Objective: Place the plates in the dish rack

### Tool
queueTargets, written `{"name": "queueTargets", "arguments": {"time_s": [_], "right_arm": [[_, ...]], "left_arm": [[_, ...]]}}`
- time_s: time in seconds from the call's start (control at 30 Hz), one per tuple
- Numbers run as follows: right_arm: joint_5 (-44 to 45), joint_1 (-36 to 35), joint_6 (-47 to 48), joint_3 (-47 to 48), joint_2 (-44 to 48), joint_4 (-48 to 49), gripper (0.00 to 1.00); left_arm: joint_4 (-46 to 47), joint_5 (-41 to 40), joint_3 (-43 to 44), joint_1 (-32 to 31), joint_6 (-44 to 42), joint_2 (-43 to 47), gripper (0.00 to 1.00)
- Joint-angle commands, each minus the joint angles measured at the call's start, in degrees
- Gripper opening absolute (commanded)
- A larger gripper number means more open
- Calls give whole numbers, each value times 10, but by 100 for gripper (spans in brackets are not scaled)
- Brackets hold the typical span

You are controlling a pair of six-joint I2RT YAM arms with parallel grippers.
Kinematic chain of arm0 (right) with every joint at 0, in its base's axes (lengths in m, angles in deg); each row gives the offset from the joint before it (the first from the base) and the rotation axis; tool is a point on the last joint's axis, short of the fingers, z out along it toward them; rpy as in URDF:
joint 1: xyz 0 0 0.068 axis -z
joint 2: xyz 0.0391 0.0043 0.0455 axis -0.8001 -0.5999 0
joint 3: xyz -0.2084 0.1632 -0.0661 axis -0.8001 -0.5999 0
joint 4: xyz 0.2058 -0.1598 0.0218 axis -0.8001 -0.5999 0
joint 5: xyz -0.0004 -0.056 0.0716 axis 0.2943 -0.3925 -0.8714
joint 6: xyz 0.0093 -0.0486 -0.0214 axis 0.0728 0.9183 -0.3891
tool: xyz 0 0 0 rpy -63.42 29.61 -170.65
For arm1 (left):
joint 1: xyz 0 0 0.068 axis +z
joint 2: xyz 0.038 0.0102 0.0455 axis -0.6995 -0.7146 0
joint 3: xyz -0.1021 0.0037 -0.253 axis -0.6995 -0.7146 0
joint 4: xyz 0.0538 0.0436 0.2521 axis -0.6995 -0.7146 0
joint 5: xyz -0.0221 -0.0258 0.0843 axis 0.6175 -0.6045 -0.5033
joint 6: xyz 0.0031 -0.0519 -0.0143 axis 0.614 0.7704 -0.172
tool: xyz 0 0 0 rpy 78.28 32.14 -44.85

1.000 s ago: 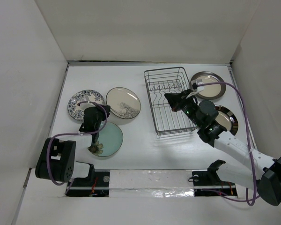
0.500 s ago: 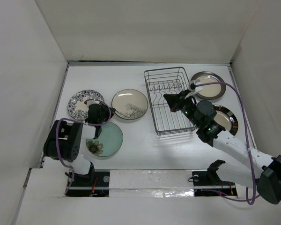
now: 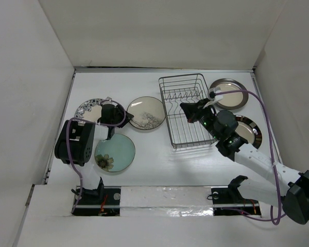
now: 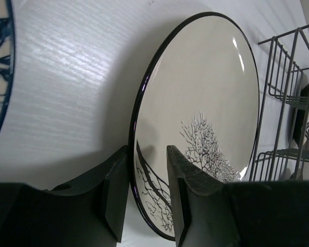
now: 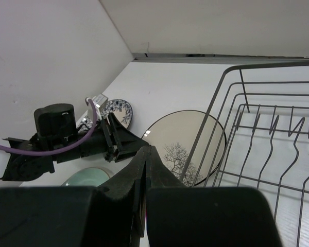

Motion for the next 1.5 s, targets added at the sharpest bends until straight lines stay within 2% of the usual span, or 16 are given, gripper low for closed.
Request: {"name": "queueTargets", "arguments": {"time_s": [0.0, 0.3, 0.37, 0.5, 0.63, 0.67, 0.77, 0.87, 0.9, 0.93, 1.1, 1.23, 1.33, 1.47], "right_arm": [[13, 1, 5, 3, 18, 18, 1], [13, 1, 3, 1, 23, 18, 2], [13, 1, 3, 1, 24, 17, 1], [13, 1, 4, 1, 22, 17, 1], [11, 1, 3, 2, 17, 19, 2], [11, 1, 3, 3, 14, 19, 1], [11, 1, 4, 3, 13, 20, 2], [13, 1, 4, 3, 15, 20, 2], [13, 1, 4, 3, 17, 20, 1], [13, 1, 5, 3, 17, 20, 2], [17, -5, 7, 3, 14, 20, 2], [15, -5, 10, 5, 11, 20, 2], [13, -5, 11, 5, 11, 20, 2], [6, -10, 15, 8, 9, 20, 2]], "left_arm": [[-15, 56, 24, -5, 1, -21, 31], [94, 141, -12, -5, 76, -60, 32], [123, 149, -25, -5, 91, -69, 32], [115, 142, -33, -5, 84, -78, 38], [136, 133, -55, -5, 91, -98, 38], [149, 132, -55, -11, 94, -106, 36], [159, 86, -56, -25, 96, -109, 24], [190, 70, -66, -25, 102, -110, 10], [196, 55, -71, -25, 103, -108, 3], [200, 48, -77, -25, 102, -105, 0], [229, 14, -112, -25, 89, -49, 0], [224, -10, -151, -25, 83, 33, 0], [201, -24, -171, -25, 79, 107, 0], [124, -46, -179, -20, 55, 241, 0]]}}
